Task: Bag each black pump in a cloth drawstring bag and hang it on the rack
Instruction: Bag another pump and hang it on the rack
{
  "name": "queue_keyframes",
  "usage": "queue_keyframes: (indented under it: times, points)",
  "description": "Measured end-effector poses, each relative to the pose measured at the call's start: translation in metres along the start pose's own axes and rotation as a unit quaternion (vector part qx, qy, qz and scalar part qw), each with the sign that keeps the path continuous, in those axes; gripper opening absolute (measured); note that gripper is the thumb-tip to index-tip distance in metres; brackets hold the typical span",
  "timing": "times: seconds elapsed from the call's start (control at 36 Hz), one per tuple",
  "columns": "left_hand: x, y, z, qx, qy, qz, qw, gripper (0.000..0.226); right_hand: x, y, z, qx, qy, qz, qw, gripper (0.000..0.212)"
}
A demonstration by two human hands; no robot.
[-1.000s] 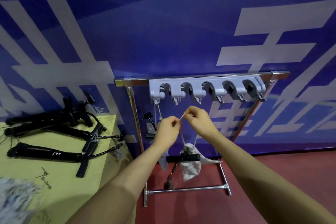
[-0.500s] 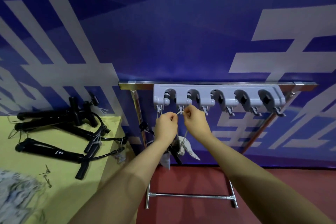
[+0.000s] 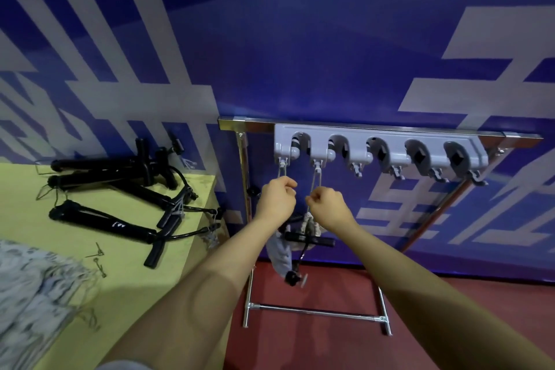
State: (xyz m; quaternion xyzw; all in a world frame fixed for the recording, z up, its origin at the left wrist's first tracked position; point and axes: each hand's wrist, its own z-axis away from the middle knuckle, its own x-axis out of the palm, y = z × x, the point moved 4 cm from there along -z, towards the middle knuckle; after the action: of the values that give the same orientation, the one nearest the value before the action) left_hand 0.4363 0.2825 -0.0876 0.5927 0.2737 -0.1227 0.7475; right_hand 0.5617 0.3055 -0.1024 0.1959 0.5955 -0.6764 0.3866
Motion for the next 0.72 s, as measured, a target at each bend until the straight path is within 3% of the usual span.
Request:
queue_keyframes:
  times: [0.22, 0.72]
  points:
    - [-0.058, -0.044, 0.011, -0.011, 0.037, 0.019, 0.999, 0.023, 0.035, -0.051, 0.017, -0.041, -0.011, -0.017, 0.999, 0.017]
    - [-0.269, -0.23, 0.075, -0.061, 0.058, -0.007, 0.996, 0.021, 0.241, -0.22, 0.077, -0.086, -0.084, -0.027, 0.992, 0.014]
